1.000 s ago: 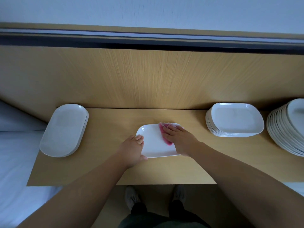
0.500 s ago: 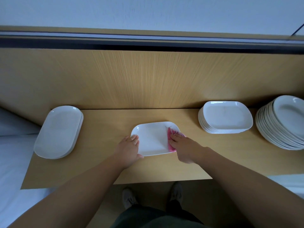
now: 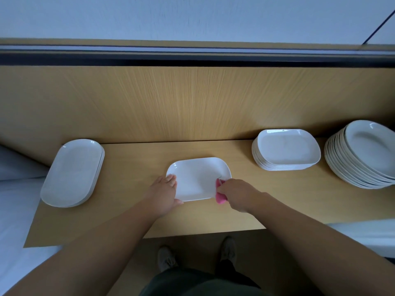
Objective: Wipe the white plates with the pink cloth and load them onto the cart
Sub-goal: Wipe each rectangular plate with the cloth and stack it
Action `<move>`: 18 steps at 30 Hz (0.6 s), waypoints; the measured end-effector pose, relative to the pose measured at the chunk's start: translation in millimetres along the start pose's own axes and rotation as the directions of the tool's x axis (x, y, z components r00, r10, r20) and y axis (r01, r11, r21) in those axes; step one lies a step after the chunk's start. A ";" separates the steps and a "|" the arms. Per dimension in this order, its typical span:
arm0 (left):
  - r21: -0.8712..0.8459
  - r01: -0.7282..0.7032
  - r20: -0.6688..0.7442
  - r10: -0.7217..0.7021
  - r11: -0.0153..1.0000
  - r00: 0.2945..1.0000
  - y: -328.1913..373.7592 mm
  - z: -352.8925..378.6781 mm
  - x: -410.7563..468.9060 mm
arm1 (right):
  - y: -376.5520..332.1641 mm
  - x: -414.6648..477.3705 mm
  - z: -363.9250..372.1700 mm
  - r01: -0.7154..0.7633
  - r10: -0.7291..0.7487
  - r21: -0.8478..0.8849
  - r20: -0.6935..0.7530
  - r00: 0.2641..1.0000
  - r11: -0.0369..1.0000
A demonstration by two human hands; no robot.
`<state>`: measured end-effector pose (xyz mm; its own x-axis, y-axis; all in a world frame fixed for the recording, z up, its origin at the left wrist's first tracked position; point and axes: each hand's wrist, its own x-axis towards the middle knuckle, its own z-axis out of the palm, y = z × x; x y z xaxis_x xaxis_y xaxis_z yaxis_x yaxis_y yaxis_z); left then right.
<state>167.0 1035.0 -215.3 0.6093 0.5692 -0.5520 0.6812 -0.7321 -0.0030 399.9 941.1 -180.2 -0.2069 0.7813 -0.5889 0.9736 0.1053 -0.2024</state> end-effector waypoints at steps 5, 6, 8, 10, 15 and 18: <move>-0.017 0.030 -0.012 -0.030 0.999 0.999 5.8 -6.9 -0.8 | 10.8 -15.6 -18.5 -0.042 0.048 0.048 -0.124 0.991 0.998; -0.016 0.024 -0.029 -0.024 1.000 0.999 7.6 -9.1 -0.5 | 18.6 -18.9 -21.6 -0.053 0.060 0.036 -0.197 0.979 0.998; -0.022 0.017 -0.055 -0.018 1.000 0.998 10.4 -9.3 -0.5 | 34.8 -24.5 -27.0 -0.076 0.091 0.057 -0.326 0.941 0.995; -0.028 0.023 -0.084 -0.025 0.999 0.996 10.1 -5.7 0.7 | 44.4 -28.3 -33.2 -0.070 0.108 0.110 -0.394 0.913 0.991; 0.074 -0.075 -0.228 0.090 0.994 0.969 8.8 9.8 -6.0 | 41.2 -30.5 -30.8 0.019 0.046 0.128 -0.488 0.872 0.992; 0.175 -0.116 -0.365 0.174 0.978 0.915 4.1 12.6 -8.5 | 40.5 -28.5 -24.7 0.083 -0.019 0.091 -0.556 0.831 0.992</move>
<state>159.4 1022.5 -221.1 0.8239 0.5297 -0.2014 0.5242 -0.8474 -0.0843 447.6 938.3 -152.3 -0.1365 0.9894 -0.0503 0.9402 0.1134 -0.3212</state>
